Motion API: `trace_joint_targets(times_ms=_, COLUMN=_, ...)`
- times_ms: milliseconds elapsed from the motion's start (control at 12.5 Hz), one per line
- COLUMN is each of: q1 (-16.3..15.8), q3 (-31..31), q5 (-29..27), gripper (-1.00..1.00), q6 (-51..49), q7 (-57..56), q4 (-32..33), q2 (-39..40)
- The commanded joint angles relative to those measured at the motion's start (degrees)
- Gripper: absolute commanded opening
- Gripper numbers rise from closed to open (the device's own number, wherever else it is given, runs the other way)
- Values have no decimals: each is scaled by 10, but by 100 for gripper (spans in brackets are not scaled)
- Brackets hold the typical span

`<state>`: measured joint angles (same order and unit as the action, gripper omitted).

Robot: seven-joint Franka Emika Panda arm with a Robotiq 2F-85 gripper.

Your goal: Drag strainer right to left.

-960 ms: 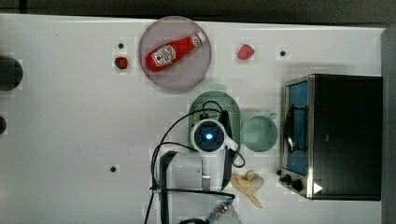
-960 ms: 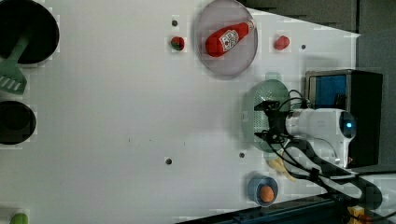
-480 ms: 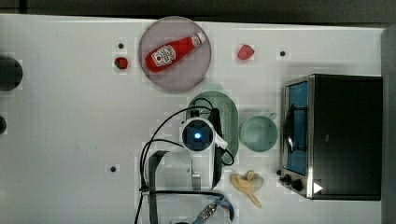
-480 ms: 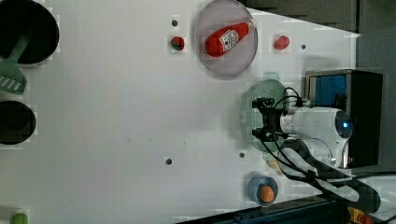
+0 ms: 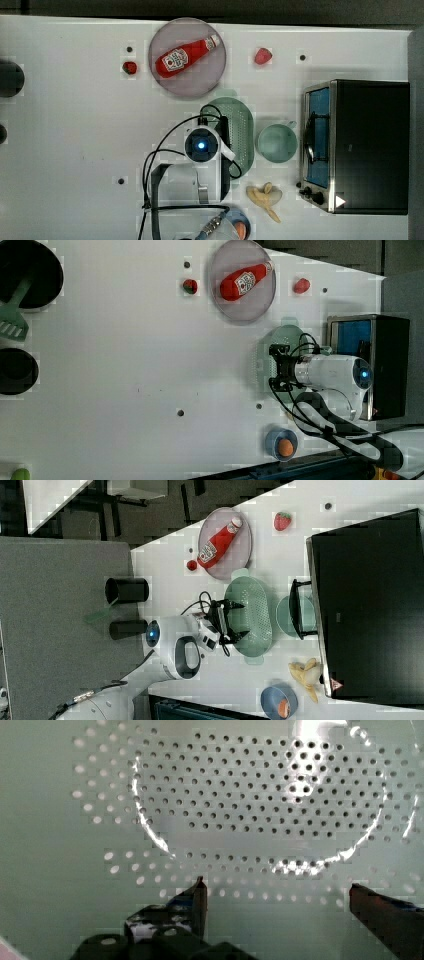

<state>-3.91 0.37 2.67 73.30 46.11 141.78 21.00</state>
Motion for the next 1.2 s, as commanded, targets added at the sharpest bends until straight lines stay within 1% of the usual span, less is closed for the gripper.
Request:
trace_joint_targets(times_ms=80, q1=-41, q3=29, q5=-1, gripper=100, q6=-3, q7=96, q4=2, q2=-8)
trace_joint_targets(times_ms=400, q1=-74, q3=60, q5=-1, gripper=100, q6=-3, q7=178, q4=0, q2=-8)
trace_joint_targets(times_ms=720, q1=-103, q3=74, q5=-2, gripper=100, q6=-10, q7=187, q4=-12, q2=-2)
trace_joint_targets(times_ms=1200, q1=-143, q3=76, q5=-4, gripper=100, q6=-61, q7=216, q4=-76, q2=31)
